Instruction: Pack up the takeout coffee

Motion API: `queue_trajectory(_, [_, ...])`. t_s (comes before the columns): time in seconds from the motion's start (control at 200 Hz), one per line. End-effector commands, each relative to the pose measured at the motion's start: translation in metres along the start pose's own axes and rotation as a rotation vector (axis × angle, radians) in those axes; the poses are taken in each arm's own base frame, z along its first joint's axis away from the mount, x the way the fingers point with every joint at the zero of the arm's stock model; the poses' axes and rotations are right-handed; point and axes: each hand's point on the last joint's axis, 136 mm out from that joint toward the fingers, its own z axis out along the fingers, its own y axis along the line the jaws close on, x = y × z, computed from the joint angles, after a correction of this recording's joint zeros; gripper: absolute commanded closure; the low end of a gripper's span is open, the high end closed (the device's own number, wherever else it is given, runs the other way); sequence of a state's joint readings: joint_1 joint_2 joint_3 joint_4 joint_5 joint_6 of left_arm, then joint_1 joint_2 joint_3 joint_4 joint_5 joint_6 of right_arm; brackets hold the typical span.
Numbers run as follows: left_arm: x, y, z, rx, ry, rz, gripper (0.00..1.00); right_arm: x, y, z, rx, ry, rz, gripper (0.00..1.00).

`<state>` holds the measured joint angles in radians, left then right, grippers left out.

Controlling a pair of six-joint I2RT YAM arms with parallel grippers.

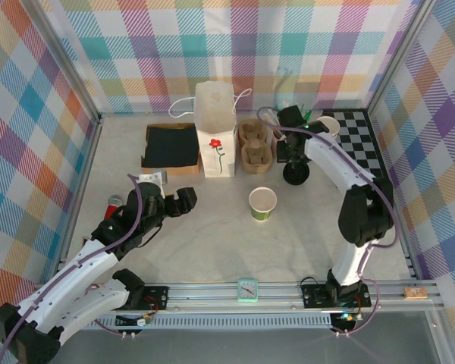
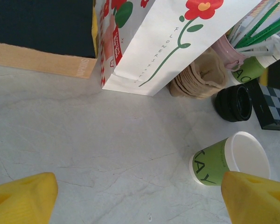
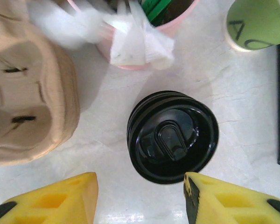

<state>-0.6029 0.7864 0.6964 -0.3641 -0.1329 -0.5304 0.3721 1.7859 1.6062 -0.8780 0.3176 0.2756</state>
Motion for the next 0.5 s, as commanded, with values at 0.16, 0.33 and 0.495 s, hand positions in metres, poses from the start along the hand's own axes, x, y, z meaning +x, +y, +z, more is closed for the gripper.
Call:
queue_trajectory(0.16, [-0.003,-0.010,0.001,0.029,-0.004,0.018,0.10,0.044,-0.011,-0.028,-0.062,-0.077,0.031,0.56])
queue_trajectory(0.33, [0.001,-0.011,0.005,0.041,0.004,0.017,0.10,0.066,-0.014,-0.025,-0.126,-0.268,0.000,0.54])
queue_trajectory(0.495, [0.000,-0.012,0.003,0.051,-0.002,0.014,0.10,0.075,-0.010,-0.003,-0.122,-0.222,-0.043,0.54])
